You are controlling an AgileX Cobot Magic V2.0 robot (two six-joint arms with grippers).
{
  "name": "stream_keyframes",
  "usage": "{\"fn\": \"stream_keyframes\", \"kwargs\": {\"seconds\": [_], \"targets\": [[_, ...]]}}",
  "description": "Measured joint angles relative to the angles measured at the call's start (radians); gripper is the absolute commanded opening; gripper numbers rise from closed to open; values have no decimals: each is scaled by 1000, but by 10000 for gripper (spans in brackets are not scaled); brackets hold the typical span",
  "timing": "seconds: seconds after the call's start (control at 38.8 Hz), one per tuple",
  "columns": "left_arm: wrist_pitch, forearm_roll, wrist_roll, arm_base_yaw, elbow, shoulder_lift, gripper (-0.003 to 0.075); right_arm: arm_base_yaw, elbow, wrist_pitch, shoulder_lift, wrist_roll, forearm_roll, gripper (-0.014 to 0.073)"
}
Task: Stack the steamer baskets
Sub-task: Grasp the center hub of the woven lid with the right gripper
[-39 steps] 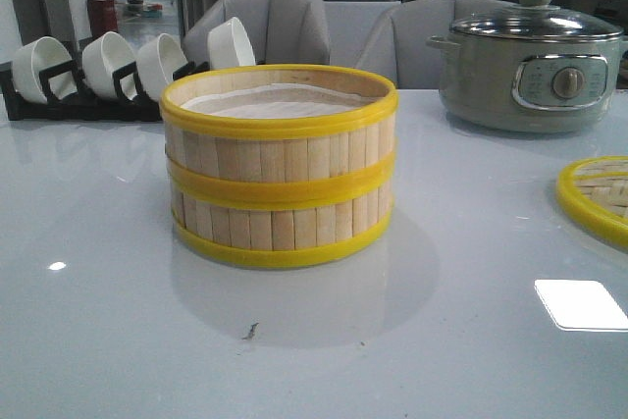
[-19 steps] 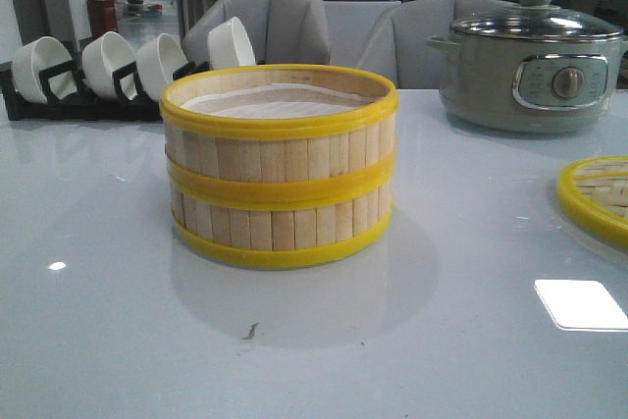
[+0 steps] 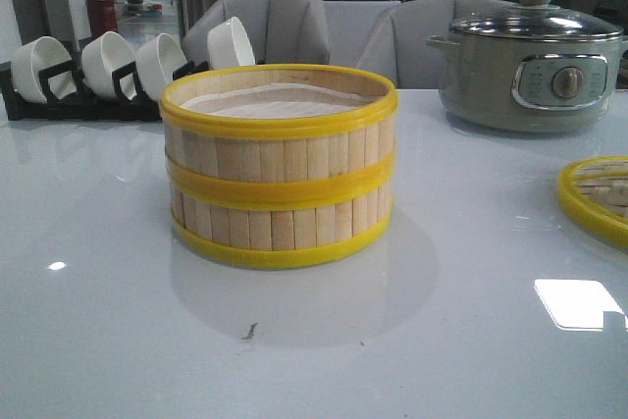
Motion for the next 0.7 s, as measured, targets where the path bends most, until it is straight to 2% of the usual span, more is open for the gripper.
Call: {"fn": "stream_keyframes", "kwargs": {"seconds": [0.23, 0.7], "targets": [[0, 0, 0, 0, 0, 0, 87, -1, -84, 32, 104, 0, -10, 288], [0, 0, 0, 0, 0, 0, 86, -22, -91, 9, 160, 0, -63, 290]]}}
